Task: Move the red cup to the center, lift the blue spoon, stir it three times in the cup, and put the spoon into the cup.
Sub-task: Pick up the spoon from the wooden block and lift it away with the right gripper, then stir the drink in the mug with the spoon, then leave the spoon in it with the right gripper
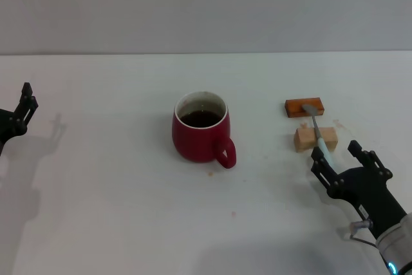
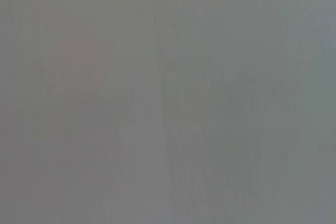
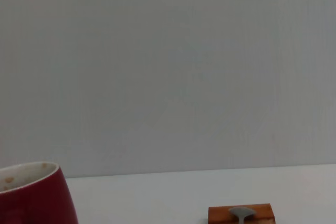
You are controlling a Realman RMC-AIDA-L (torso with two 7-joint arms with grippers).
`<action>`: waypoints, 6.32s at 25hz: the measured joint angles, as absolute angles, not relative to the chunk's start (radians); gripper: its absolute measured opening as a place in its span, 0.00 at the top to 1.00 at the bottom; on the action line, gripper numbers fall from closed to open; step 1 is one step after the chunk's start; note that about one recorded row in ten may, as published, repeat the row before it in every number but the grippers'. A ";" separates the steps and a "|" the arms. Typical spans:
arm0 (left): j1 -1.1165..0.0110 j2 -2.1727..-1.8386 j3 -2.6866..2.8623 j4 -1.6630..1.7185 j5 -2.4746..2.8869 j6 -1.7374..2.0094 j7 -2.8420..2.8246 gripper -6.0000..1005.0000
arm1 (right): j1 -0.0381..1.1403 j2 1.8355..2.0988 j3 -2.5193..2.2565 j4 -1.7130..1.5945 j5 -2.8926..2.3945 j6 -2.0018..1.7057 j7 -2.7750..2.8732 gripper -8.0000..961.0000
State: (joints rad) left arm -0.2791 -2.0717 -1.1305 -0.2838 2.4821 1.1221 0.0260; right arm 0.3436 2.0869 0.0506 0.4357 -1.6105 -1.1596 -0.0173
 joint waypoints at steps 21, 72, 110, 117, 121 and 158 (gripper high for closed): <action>-0.279 -2.069 -1.132 -0.282 2.482 1.118 0.026 0.16 | 0.371 2.086 0.054 0.433 -1.609 -1.094 -0.001 0.21; -0.290 -2.069 -1.133 -0.261 2.482 1.112 0.024 0.16 | 0.379 2.086 0.106 0.435 -1.607 -1.036 0.034 0.76; -0.296 -2.068 -1.140 -0.247 2.482 1.112 0.005 0.16 | 0.290 1.851 0.209 1.050 -1.647 -1.133 -0.475 0.86; -0.299 -2.068 -1.140 -0.246 2.482 1.115 0.005 0.16 | 0.273 1.799 0.339 1.193 -1.655 -0.961 -0.561 0.86; -0.299 -2.068 -1.140 -0.246 2.482 1.112 0.005 0.16 | 0.261 1.789 0.385 1.247 -1.661 -0.909 -0.632 0.86; -0.305 -2.069 -1.147 -0.242 2.482 1.116 0.003 0.16 | 0.040 2.073 1.307 1.639 -2.075 0.347 -0.860 0.86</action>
